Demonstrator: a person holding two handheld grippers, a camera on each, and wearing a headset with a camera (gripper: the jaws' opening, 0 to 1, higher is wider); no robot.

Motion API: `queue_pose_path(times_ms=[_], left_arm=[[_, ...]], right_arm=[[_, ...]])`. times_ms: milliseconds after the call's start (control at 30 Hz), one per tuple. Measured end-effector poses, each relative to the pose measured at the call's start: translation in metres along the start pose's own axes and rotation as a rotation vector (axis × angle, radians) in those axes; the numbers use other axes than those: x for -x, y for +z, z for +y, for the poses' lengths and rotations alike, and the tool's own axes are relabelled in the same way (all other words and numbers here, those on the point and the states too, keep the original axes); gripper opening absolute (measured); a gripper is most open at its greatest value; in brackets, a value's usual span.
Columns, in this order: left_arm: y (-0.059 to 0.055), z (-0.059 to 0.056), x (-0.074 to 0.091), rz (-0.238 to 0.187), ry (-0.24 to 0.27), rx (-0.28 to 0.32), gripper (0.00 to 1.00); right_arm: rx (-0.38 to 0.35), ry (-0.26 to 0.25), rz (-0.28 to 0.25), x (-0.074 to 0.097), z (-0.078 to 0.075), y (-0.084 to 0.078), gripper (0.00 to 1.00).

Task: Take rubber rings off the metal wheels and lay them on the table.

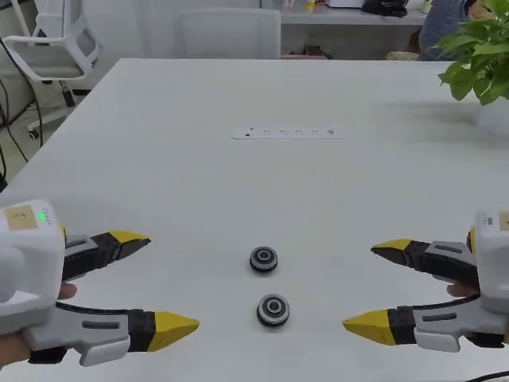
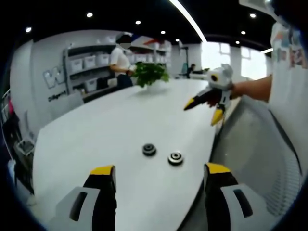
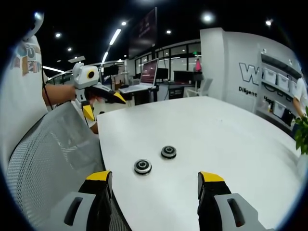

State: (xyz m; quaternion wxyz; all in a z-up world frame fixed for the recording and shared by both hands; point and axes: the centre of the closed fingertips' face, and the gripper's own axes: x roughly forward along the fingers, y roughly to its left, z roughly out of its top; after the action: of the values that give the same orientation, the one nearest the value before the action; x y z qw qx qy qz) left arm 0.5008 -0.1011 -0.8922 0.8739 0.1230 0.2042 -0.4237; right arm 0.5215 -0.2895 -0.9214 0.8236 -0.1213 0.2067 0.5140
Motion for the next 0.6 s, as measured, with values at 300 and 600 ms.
queue_pose_path(times_ms=[300,600], left_arm=[[0.007,0.006,-0.008,0.0,-0.01,-0.027,0.74],[0.012,0.01,-0.018,-0.007,-0.025,-0.034,0.74]], right_arm=[[0.016,0.014,-0.023,-0.008,-0.006,0.013,0.7],[0.022,0.031,-0.05,-0.018,-0.008,0.025,0.68]])
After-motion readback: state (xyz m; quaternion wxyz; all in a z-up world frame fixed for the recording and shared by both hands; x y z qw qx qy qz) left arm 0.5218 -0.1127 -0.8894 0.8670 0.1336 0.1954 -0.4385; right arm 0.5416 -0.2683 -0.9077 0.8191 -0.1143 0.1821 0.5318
